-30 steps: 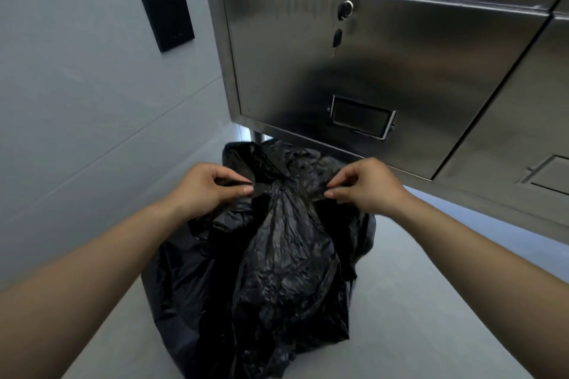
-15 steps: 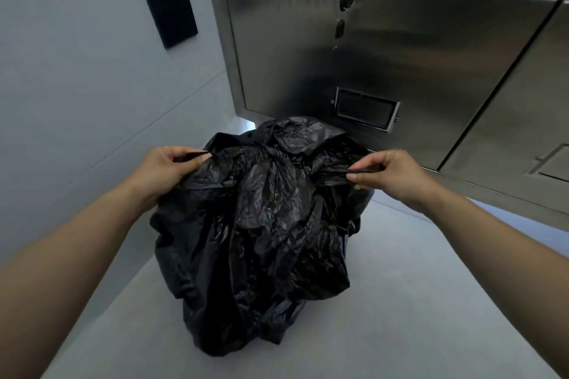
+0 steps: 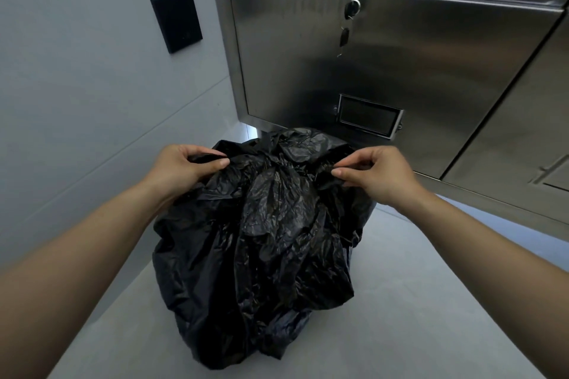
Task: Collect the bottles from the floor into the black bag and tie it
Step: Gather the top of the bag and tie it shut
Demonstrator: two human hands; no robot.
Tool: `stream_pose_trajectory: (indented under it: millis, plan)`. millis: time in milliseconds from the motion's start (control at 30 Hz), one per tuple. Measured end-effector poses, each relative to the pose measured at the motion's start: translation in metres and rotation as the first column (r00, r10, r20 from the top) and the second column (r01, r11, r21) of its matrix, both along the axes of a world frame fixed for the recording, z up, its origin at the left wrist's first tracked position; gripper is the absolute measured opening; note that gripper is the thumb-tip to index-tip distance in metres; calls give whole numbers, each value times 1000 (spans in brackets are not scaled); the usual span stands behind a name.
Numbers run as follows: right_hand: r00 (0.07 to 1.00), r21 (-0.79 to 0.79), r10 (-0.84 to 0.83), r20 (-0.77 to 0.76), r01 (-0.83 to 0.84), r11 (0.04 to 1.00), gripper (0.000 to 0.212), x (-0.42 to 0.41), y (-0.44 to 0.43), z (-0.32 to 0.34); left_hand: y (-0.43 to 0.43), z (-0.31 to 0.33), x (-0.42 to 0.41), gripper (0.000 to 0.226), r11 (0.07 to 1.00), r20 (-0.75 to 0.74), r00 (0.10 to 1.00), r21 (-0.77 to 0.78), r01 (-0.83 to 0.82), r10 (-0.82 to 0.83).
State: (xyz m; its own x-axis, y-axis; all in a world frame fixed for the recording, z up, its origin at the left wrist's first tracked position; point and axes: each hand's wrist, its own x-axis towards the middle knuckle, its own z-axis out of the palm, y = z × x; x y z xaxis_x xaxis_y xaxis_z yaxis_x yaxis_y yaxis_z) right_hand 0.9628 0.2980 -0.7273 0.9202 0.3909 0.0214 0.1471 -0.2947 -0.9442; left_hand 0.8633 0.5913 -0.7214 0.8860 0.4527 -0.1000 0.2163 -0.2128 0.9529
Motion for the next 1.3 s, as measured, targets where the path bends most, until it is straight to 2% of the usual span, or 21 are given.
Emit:
stream_pose_trajectory:
  millis: [133, 233, 467, 567, 667, 867, 1000, 1100, 1300]
  plan:
    - [998, 4, -22, -61, 22, 1000, 12, 1, -19, -8, 6, -12, -11, 11, 1000, -37, 999, -5, -26, 26]
    - [996, -5, 11, -89, -12, 1000, 14, -5, -24, -17, 5, -20, -15, 8, 997, -88, 996, -70, -20, 14]
    - [989, 99, 74, -126, -62, 993, 14, -8, -22, -23, 1, -15, -17, 4, 995, 1, 1000, -104, -10, 10]
    - [976, 83, 88, -200, -73, 994, 14, -10, -21, -28, -3, -12, -16, 1, 999, -15, 999, -20, 46, -46]
    - [963, 67, 79, -257, -63, 996, 14, -14, -20, -33, -8, -13, -15, 13, 993, -12, 994, 47, 111, -111]
    - [989, -62, -6, -145, -3, 998, 16, -20, -16, -38, -18, -15, -15, 11, 991, 18, 994, 87, 106, -107]
    - [995, -8, -15, -103, 14, 1000, 17, -18, -26, -31, -11, -17, -21, 16, 997, 65, 997, 65, 39, -43]
    - [994, 31, 42, -100, -39, 999, 22, -18, -30, -25, 0, -21, -26, 16, 1000, 42, 999, 31, 2, -4]
    - [990, 21, 48, -131, -45, 999, 25, -11, -46, -20, 17, -16, -30, 14, 998, 68, 996, 7, -55, 54]
